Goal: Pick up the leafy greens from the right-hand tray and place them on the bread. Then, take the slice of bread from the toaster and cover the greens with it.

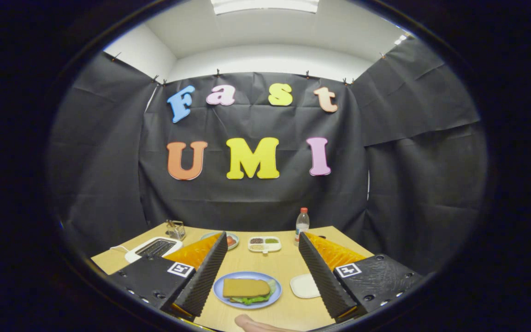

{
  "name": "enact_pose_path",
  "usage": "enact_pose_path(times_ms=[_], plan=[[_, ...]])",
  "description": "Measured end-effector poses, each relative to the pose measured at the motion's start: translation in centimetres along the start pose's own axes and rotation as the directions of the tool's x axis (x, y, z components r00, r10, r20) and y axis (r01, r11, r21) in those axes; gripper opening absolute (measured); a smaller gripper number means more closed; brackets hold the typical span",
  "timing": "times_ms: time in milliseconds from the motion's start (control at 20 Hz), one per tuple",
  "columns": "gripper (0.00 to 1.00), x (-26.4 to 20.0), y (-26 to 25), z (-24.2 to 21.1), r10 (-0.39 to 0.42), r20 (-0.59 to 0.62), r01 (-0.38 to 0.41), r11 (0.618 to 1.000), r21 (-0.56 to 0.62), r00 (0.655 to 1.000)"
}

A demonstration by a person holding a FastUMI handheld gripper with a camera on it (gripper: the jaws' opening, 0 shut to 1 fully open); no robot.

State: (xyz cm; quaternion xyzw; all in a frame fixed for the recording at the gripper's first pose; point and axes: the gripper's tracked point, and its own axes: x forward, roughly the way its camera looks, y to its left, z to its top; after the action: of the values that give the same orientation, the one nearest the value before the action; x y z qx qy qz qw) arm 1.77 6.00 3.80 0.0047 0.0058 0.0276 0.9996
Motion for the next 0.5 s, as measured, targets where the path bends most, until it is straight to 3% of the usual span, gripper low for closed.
enact_pose_path(times_ms=[500], plan=[[0.95,-0.03,0.42,-0.62,0.011,-0.008,-0.011,1.0,-0.008,1.0]])
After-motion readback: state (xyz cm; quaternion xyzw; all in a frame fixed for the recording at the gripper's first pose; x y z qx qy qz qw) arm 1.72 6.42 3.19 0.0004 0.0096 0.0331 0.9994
